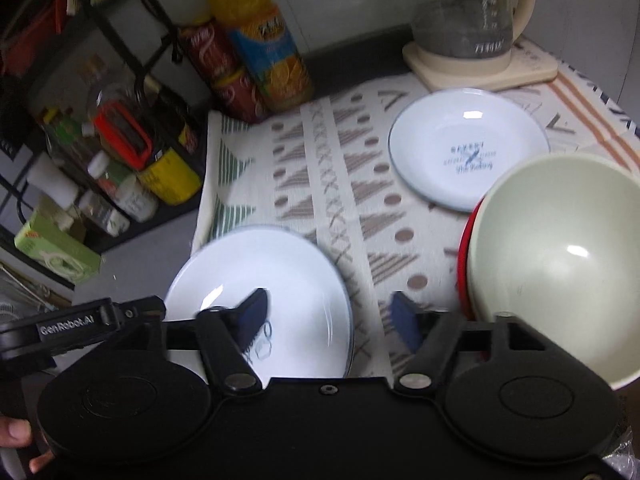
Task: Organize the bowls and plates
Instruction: 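Lower the 'Sweet' plate onto the larger plate and open both grippers, then move both grippers to the rim of the white 'Bakery' plate, then close both grippers on the 'Bakery' plate rim and lift it, then carry the 'Bakery' plate with both grippers and lower it onto the 'Sweet' plate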
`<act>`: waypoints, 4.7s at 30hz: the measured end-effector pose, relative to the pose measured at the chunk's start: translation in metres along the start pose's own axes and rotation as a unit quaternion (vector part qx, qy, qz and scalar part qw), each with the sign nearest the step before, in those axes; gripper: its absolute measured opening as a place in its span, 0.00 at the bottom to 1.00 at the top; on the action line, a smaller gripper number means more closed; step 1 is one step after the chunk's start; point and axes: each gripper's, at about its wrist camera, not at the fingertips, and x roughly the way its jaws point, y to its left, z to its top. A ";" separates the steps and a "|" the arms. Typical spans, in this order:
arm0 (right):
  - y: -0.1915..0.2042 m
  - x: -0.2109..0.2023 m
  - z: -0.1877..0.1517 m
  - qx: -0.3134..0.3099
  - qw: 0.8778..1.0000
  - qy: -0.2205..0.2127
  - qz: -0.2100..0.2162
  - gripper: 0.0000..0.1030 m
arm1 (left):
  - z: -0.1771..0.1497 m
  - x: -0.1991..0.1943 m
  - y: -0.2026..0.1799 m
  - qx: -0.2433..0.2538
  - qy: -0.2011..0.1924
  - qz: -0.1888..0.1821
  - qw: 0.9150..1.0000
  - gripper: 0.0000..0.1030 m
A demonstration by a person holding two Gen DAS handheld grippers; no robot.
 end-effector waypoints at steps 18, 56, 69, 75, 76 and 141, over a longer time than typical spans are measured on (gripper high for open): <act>-0.036 -0.034 0.050 0.043 0.995 -0.079 -0.039 1.00 | 0.049 0.015 -0.067 0.075 0.014 -0.079 0.994 0.85; -0.151 0.015 0.115 0.128 0.989 -0.011 -0.080 0.90 | 0.093 0.114 -0.170 0.087 0.078 -0.121 0.986 0.87; -0.207 0.071 0.132 0.131 0.987 0.082 -0.050 0.56 | 0.077 0.164 -0.180 0.017 0.122 -0.106 0.987 0.48; -0.223 0.094 0.133 0.148 0.980 0.125 -0.038 0.38 | 0.069 0.181 -0.184 -0.005 0.142 -0.103 0.984 0.29; -0.226 0.097 0.133 0.150 0.979 0.133 -0.037 0.36 | 0.068 0.182 -0.185 -0.006 0.144 -0.102 0.984 0.28; -0.090 0.029 0.076 0.150 0.989 0.005 -0.013 0.09 | 0.080 0.079 -0.080 0.068 0.067 -0.169 0.981 0.12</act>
